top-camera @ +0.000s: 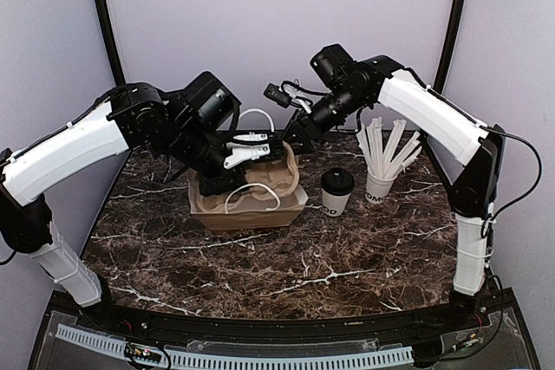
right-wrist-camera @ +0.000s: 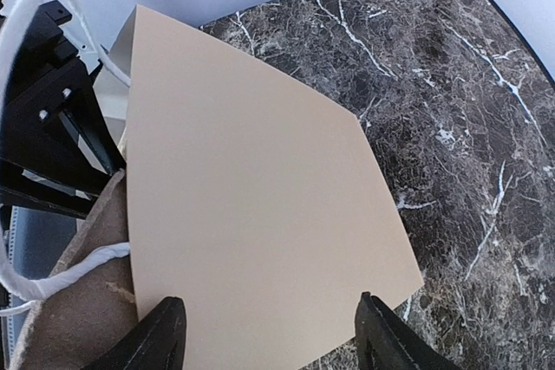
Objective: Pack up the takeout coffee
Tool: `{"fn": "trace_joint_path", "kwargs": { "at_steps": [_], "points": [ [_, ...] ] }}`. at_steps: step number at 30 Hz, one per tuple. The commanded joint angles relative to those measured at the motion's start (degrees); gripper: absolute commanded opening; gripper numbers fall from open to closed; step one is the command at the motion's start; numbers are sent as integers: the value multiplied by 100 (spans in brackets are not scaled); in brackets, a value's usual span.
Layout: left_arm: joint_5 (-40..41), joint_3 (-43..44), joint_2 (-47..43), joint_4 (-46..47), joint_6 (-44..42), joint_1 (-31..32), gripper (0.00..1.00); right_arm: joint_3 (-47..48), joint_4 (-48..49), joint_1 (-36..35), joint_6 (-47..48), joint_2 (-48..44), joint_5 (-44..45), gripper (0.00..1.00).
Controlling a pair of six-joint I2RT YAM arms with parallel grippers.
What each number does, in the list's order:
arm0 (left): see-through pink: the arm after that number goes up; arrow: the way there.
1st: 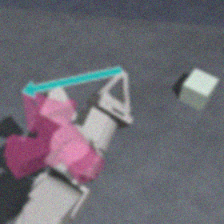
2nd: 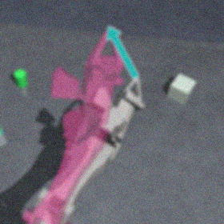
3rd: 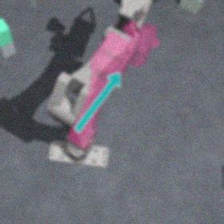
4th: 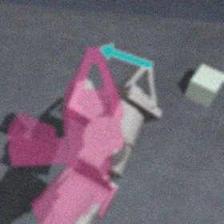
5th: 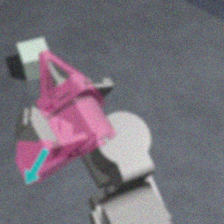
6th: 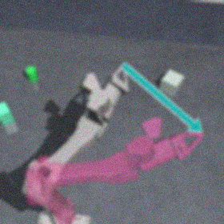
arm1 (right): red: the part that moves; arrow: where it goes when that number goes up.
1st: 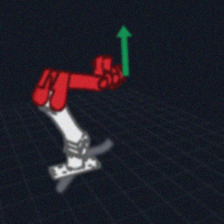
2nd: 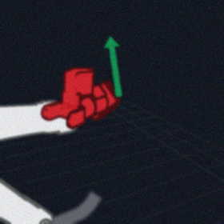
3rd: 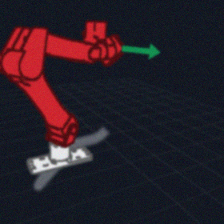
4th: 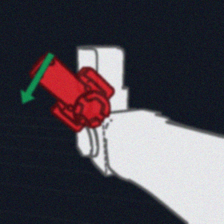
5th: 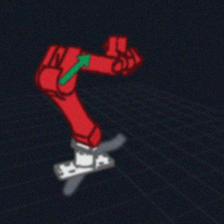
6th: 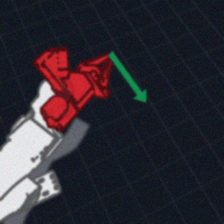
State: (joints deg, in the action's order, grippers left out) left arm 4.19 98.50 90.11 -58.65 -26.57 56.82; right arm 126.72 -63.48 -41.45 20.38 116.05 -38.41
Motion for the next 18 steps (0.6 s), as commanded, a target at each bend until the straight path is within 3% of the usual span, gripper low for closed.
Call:
{"fn": "trace_joint_path", "kwargs": {
  "at_steps": [1,6,18],
  "points": [
    [295,111,-78,-148,77,-39,20,-94,-211,-16,-67,-296,-41,70],
    [294,74,-78,-163,66,-41,20,-53,-216,-65,-118,-391,-221,74],
    [470,12,-27,-129,63,-45,19,-552,-270,-198,-80,-540,438,79]
  ]
}}
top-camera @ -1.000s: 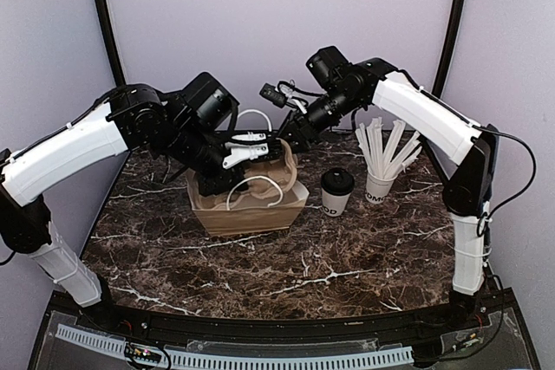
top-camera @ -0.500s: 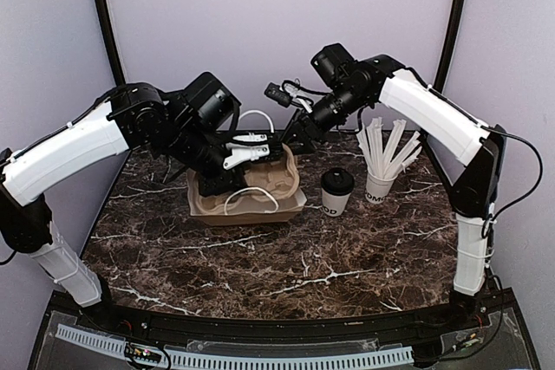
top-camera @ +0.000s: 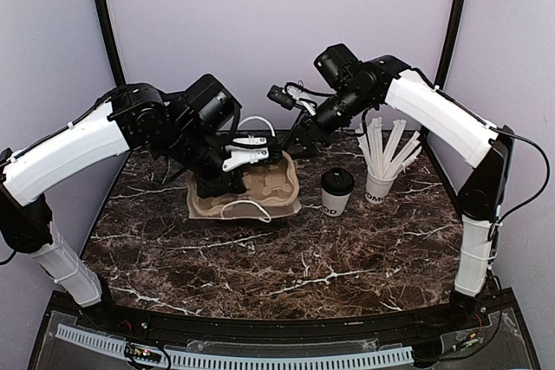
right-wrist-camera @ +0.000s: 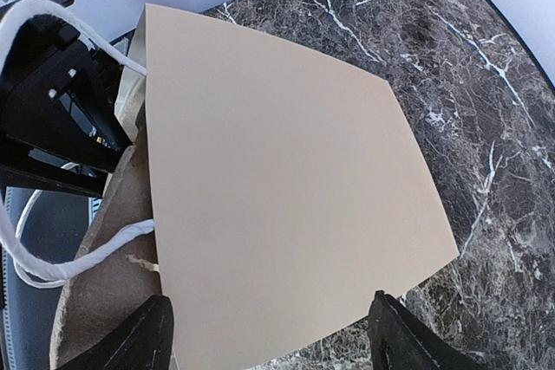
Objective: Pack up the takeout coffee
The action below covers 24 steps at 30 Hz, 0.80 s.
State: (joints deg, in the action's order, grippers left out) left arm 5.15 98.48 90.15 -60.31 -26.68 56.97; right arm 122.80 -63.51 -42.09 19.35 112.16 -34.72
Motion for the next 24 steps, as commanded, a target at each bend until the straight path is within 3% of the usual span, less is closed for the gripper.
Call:
{"fn": "trace_joint_path", "kwargs": {
  "at_steps": [1,9,17,24],
  "points": [
    [373,3,-28,37,64,-66,19,-190,-278,-141,31,-160,77,80],
    [884,-354,21,201,-216,-106,18,-166,-258,-151,73,-106,235,77],
    [1240,-944,-57,1396,-912,-195,17,281,23,-147,92,171,106,62],
    [1384,-1486,-278,2200,-1221,-338,16,-7,392,-139,241,42,237,60]
  ]
}}
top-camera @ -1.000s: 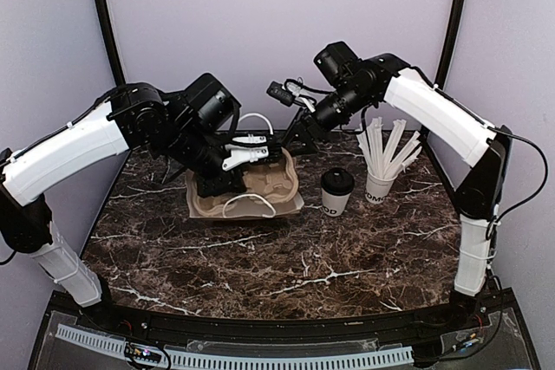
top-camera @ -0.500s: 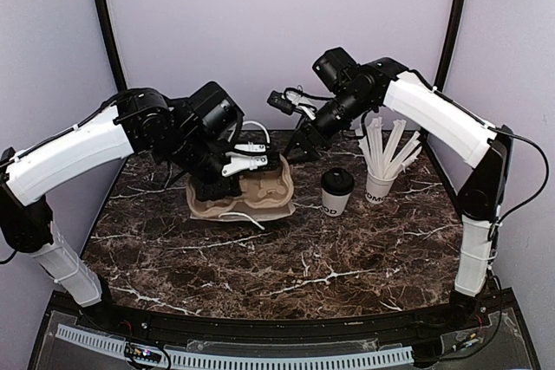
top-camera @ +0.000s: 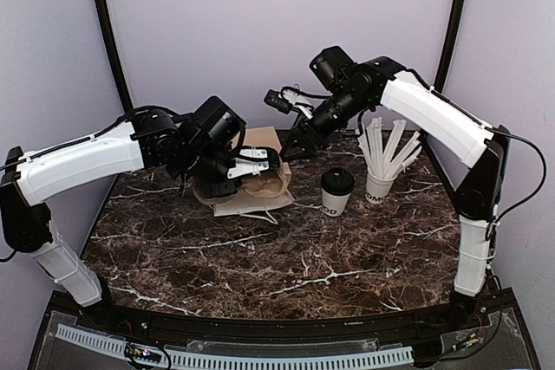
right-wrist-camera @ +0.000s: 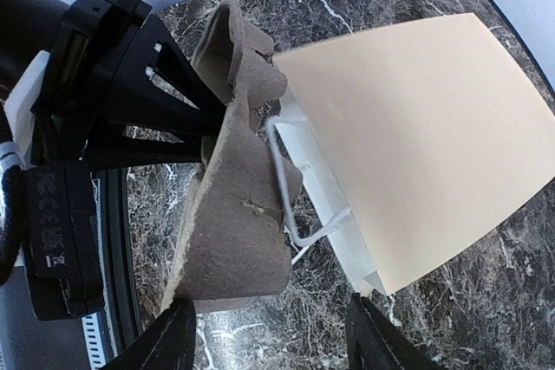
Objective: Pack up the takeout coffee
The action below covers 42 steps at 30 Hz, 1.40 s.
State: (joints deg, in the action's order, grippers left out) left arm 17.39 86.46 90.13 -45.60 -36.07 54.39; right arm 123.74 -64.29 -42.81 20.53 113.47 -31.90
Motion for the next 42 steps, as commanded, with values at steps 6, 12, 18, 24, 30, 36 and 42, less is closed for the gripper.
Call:
{"fn": "trace_joint_path", "kwargs": {
  "at_steps": [6,12,18,24,30,36,42],
  "points": [
    [-421,-735,-952,8,283,-91,17,-1474,1234,-74,1022,-665,367,66],
    [-594,-1793,-2321,15,979,-88,19,-3145,2409,-429,2358,-1147,1278,76],
    [40,-1932,-3025,246,1295,-108,20,-3355,3378,-1086,2596,-721,3069,84],
    [223,-1921,-3207,449,1387,-120,20,-3324,4431,-1394,2550,-157,4240,85],
    [231,-1884,-3343,510,1362,-121,20,-3634,5321,-1448,2813,174,4913,80],
    [194,-1911,-3404,613,1341,-115,20,-4108,6368,-1500,3231,377,5811,70],
    [152,-2024,-3406,744,1325,-120,20,-4333,7396,-1502,3515,440,5941,34]
  ]
}}
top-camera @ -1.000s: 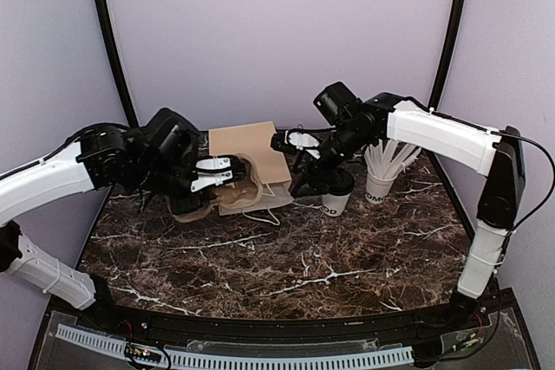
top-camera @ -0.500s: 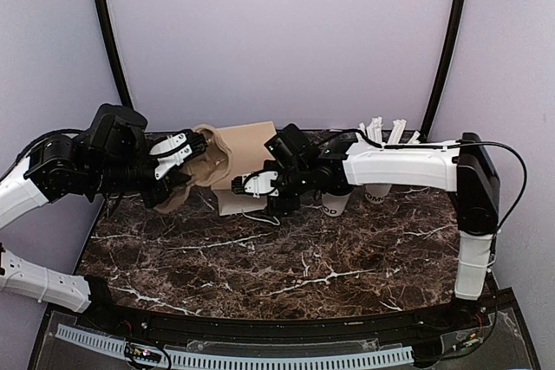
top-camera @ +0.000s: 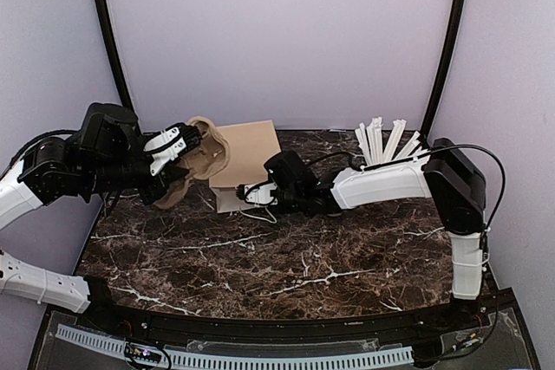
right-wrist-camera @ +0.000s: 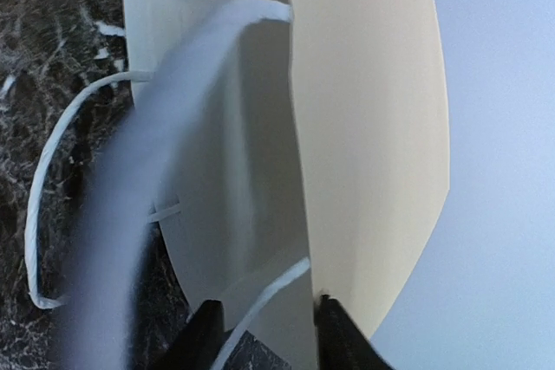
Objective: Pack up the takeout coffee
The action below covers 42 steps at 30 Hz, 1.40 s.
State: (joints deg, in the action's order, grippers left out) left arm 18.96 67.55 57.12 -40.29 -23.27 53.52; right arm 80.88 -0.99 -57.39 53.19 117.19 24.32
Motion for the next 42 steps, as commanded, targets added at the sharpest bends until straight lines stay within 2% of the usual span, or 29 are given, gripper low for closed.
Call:
{"fn": "trace_joint_path", "kwargs": {
  "at_steps": [1,6,8,14,19,24,27,31,35,42],
  "points": [
    [-1,-136,-101,212,38,-25,20,31,1062,-33,253,85,271,28],
    [26,89,-92,48,-2,-34,20,662,-44,-11,-245,-56,-395,5],
    [31,232,-122,-62,-7,-29,20,866,-527,-8,-441,-222,-732,0],
    [90,684,-162,-497,-88,-26,21,2000,-2553,8,-865,-563,-1865,0],
    [-320,1007,-217,-781,-42,-21,21,3445,-4427,12,-1358,-377,-2816,0],
    [-359,1036,-391,-718,-191,-23,22,4448,-5588,4,-1753,-262,-3445,0],
    [-434,1304,-372,-738,-219,-25,22,4768,-6023,9,-1963,-276,-3721,0],
    [-599,1897,-225,-927,-213,-25,22,4513,-6004,9,-2348,-596,-3967,0],
    [-896,2351,-11,-1033,-171,-18,22,4125,-5819,-24,-2919,-1075,-4069,0],
    [-931,2495,246,-674,-481,-21,22,3235,-5688,-184,-3128,-1700,-3820,0]
  ]
}}
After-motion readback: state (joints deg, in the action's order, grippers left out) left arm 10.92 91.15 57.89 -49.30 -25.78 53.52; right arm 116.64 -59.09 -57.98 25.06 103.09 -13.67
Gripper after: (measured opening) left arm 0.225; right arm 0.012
